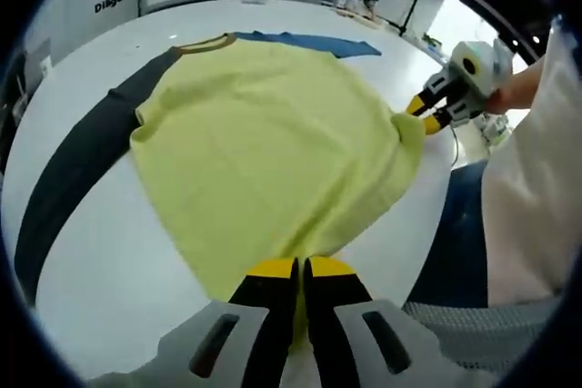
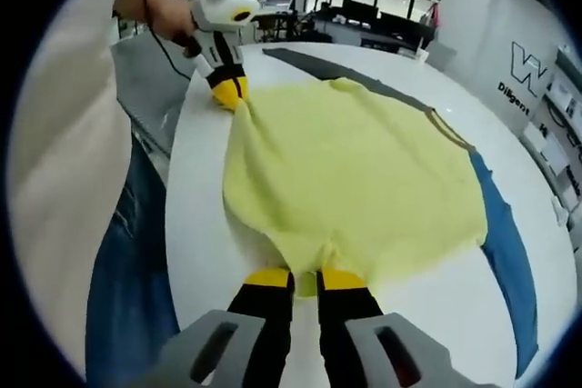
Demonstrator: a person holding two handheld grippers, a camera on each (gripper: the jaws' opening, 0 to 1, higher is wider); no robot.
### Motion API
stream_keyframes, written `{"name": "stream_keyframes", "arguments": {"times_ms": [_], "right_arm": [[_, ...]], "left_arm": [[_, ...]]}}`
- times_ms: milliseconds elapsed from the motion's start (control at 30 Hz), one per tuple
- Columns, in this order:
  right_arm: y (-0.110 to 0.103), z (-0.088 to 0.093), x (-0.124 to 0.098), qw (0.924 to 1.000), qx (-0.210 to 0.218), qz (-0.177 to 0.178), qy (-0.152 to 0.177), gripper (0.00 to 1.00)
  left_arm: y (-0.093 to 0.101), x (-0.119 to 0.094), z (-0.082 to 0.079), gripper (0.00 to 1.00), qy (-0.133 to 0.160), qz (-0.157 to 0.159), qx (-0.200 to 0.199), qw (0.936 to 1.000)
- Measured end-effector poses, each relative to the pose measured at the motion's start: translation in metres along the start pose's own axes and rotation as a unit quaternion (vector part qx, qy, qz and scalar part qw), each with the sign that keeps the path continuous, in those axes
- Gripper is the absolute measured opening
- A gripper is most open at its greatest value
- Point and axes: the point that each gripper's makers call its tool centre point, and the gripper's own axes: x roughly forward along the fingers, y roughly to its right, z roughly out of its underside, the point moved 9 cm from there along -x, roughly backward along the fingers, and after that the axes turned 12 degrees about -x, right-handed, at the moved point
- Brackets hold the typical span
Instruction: Fold the garment on the visible template until the final outline fits inside the template.
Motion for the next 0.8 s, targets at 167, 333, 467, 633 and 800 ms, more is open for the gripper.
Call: {"name": "stream_keyframes", "arguments": {"times_ms": [167, 333, 467, 633, 800], "right_arm": [[-0.001, 0.002, 0.004, 0.9999, -0.007, -0.004, -0.006, 0.00], [0.008, 0.000, -0.008, 0.9987, -0.039, -0.003, -0.032, 0.00], [0.017, -0.007, -0.028, 0.9965, -0.068, 0.007, -0.048, 0.00], [0.020, -0.020, -0.055, 0.9862, -0.150, 0.025, -0.065, 0.00], [0.018, -0.035, -0.075, 0.9822, -0.172, 0.035, -0.067, 0.00]], "left_arm": [[-0.001, 0.000, 0.000, 0.09, 0.002, 0.000, -0.002, 1.0000], [0.000, 0.000, 0.000, 0.08, 0.001, -0.002, 0.002, 1.0000], [0.002, -0.003, 0.001, 0.08, -0.002, -0.002, 0.006, 1.0000], [0.009, -0.014, -0.002, 0.08, -0.004, 0.006, 0.027, 0.9996], [0.017, -0.026, -0.006, 0.08, -0.006, 0.012, 0.040, 0.9991]]}}
